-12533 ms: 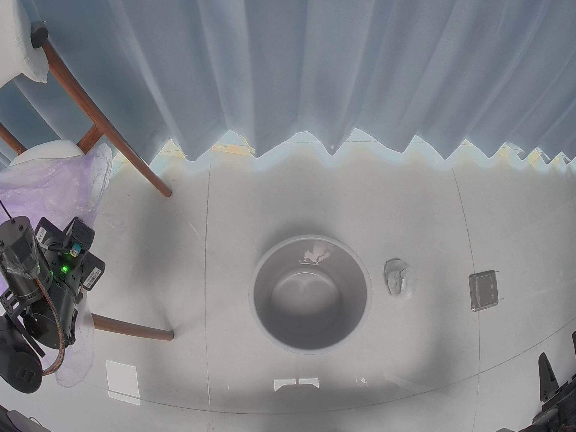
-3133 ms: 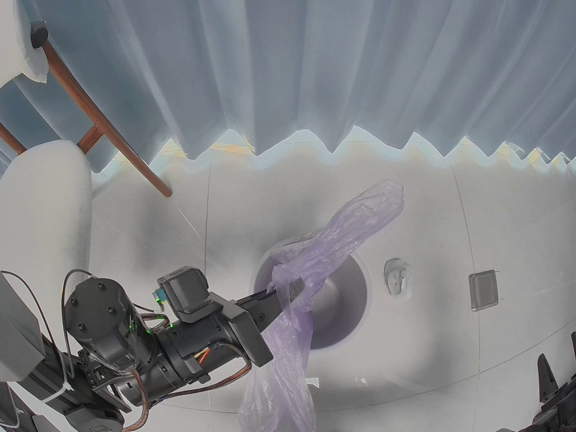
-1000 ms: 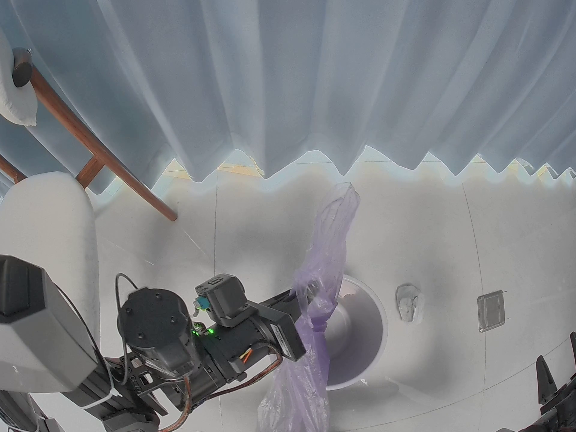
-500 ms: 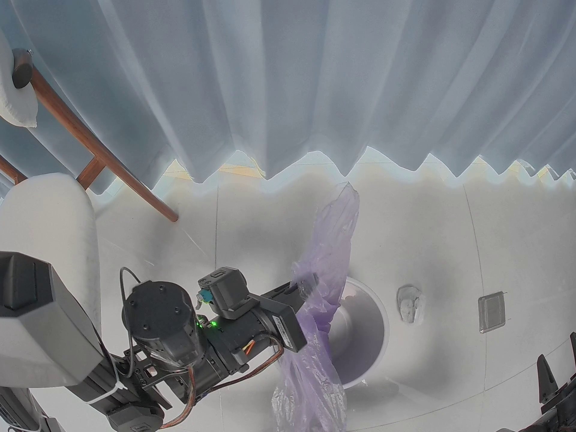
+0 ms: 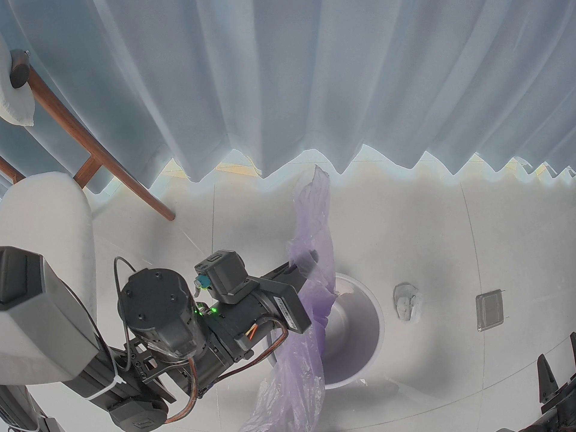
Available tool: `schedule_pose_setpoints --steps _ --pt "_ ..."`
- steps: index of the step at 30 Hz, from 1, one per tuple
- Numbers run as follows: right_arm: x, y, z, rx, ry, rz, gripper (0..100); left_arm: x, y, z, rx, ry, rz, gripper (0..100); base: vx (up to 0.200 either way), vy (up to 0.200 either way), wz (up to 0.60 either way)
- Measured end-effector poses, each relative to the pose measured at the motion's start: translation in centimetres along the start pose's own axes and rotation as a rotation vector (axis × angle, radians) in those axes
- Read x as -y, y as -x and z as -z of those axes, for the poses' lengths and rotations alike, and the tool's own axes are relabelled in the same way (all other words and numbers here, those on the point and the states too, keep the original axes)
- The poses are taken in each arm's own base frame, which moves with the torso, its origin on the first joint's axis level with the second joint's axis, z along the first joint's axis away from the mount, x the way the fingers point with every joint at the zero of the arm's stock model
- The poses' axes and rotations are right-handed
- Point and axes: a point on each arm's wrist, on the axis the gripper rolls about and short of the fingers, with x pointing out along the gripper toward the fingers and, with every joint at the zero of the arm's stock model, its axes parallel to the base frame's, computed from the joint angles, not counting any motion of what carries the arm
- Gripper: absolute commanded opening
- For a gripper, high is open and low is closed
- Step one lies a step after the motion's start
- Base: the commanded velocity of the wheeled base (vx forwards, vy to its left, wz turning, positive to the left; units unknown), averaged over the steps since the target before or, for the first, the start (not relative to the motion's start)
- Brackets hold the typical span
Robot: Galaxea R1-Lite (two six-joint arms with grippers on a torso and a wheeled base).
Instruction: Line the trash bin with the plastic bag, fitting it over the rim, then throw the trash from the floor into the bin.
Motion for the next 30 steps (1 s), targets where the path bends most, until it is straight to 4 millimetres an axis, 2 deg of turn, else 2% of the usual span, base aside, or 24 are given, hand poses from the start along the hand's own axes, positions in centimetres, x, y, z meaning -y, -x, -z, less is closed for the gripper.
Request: schedule_pose_setpoints --steps 9,19,22,26,30 --pt "0.0 0.0 0.0 0.001 -0.006 0.011 100 -0.1 0.2 -0.1 -0.003 0.005 -0.005 0 0.0 0.0 0.0" --pt "0.1 0.0 -0.2 0.022 -0.021 0.03 100 0.3 -0.5 -1.8 0.073 0.062 0.019 0 0.0 0.0 0.0" --pt "0.0 0.0 -1.1 0.106 -0.026 0.025 100 0.6 -0.5 -1.9 0.076 0.076 0.03 0 0.0 0.0 0.0" --pt "-0.2 0.2 -3.9 0.277 -0.024 -0.016 100 0.9 -0.6 -1.9 0.076 0.095 0.046 0 0.0 0.0 0.0" --pt "-0.4 0.1 -6.4 0.332 -0.033 -0.05 100 1.1 -0.9 -2.0 0.084 0.119 0.057 0 0.0 0.0 0.0"
